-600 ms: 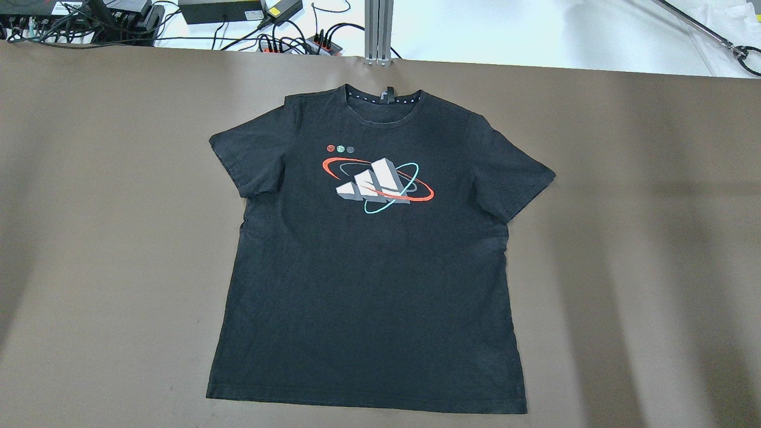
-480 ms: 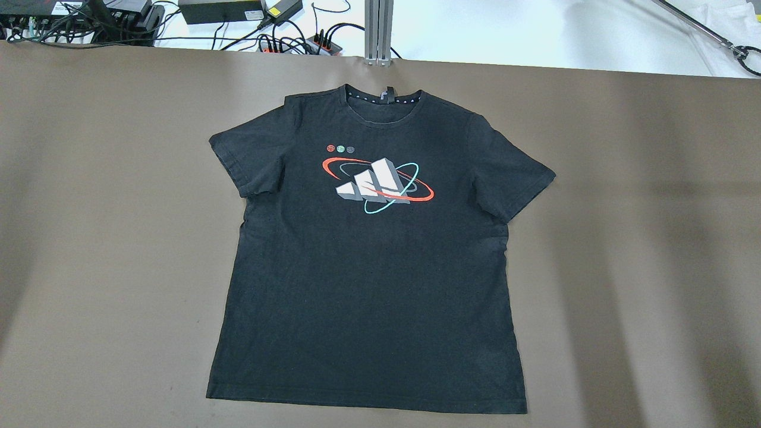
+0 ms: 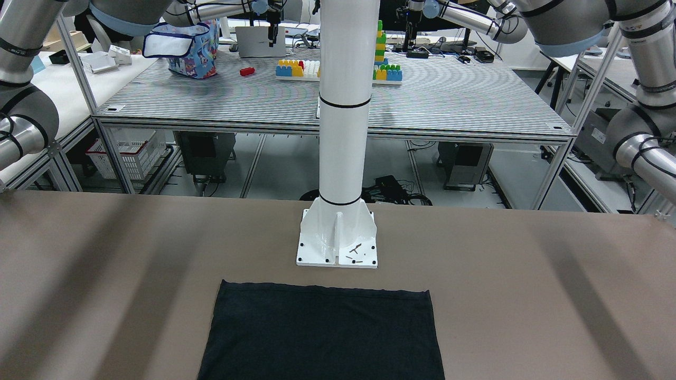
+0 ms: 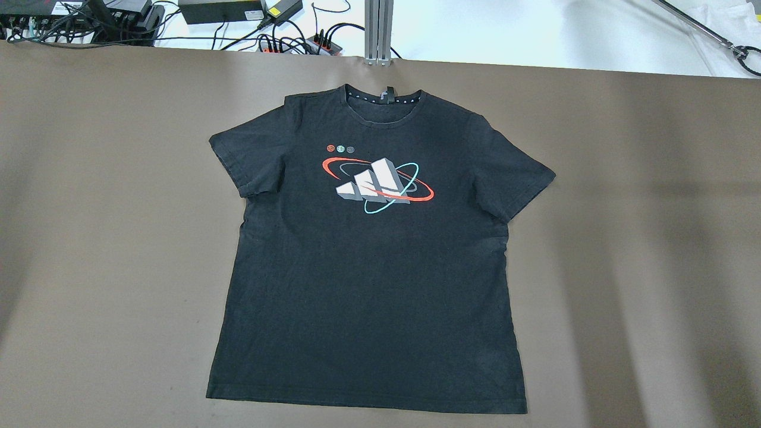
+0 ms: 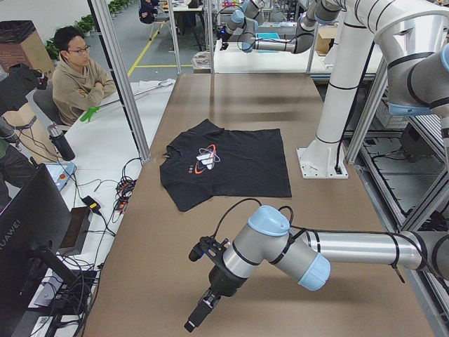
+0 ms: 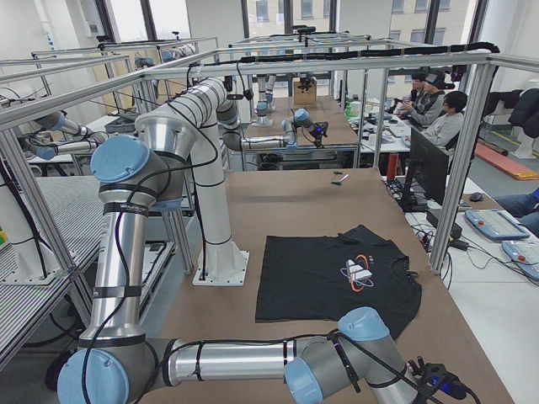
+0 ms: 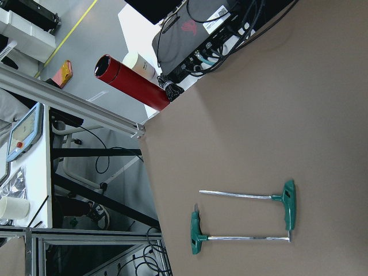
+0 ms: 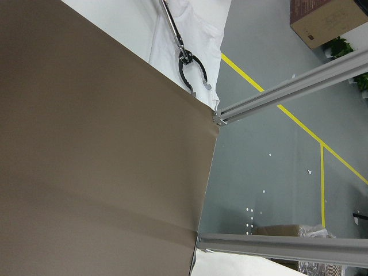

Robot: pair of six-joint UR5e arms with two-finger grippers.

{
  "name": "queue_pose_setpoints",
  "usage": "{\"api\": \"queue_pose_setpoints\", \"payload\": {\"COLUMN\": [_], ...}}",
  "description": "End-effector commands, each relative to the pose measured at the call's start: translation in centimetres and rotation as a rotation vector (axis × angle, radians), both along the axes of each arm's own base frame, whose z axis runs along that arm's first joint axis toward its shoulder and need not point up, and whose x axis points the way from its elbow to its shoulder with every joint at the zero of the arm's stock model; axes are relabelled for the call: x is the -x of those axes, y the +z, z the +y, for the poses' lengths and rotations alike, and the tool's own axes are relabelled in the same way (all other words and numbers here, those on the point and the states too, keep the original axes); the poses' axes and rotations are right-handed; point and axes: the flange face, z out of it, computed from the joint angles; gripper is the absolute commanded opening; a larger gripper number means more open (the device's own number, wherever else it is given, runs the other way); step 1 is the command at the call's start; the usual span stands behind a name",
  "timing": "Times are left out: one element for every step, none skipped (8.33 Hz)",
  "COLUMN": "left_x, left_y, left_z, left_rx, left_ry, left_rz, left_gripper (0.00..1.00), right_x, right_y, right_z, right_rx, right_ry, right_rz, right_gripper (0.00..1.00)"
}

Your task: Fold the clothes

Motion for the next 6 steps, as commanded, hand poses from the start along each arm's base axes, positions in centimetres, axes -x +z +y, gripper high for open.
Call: {"api": "queue_pose_setpoints", "payload": {"left_x": [0.0, -0.1, -0.1, -0.1, -0.1, -0.1], "left_y": [1.3, 1.1, 1.3, 1.3, 1.4, 1.7], "left_z": [1.1, 1.4, 1.5, 1.5, 1.6, 1.6], "left_rx": [0.017, -0.002, 0.0, -0.001, 0.0, 0.009], "left_ry": [-0.004, 0.002, 0.003, 0.003, 0.005, 0.002], "left_rz": [-0.001, 0.005, 0.002, -0.001, 0.002, 0.001], "left_gripper": [1.0, 1.0, 1.0, 0.99, 0.99, 0.99], "right_x": [0.2, 0.3, 0.5, 0.6, 0.7, 1.3], "right_y": [0.4, 0.8, 1.2, 1.6, 2.0, 1.9], "right_z": [0.7, 1.2, 1.9, 2.3, 2.6, 2.6], "right_rx": [0.004, -0.014, -0.044, -0.04, -0.031, -0.033], "right_ry": [-0.001, -0.003, -0.004, -0.007, -0.008, -0.031], "right_rz": [-0.004, -0.001, -0.001, -0.002, -0.009, -0.067], "right_gripper": [0.95, 0.95, 0.95, 0.95, 0.95, 0.95]}}
